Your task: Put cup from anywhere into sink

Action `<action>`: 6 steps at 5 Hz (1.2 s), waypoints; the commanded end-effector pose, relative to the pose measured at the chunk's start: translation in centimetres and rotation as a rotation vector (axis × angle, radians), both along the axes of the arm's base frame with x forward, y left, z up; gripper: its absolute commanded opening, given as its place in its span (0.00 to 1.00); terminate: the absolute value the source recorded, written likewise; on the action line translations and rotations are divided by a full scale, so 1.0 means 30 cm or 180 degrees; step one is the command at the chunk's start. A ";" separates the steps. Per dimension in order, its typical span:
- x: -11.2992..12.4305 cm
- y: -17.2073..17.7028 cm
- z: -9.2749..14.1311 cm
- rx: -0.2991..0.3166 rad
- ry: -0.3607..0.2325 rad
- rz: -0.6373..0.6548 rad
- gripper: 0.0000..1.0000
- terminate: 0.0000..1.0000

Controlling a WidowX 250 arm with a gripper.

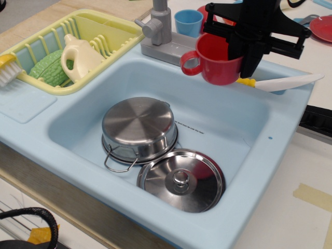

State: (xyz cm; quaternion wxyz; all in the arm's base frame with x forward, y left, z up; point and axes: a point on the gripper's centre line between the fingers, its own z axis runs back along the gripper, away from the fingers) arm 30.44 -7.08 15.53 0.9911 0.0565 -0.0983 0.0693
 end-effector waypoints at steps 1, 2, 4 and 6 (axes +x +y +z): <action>-0.121 0.017 0.080 0.0049 -0.0187 0.0178 0.00 0.00; -0.197 0.003 0.064 -0.0021 -0.0172 0.0279 0.00 0.00; -0.243 -0.028 0.054 -0.0089 -0.0229 0.0217 1.00 0.00; -0.243 -0.028 0.054 -0.0089 -0.0229 0.0217 1.00 1.00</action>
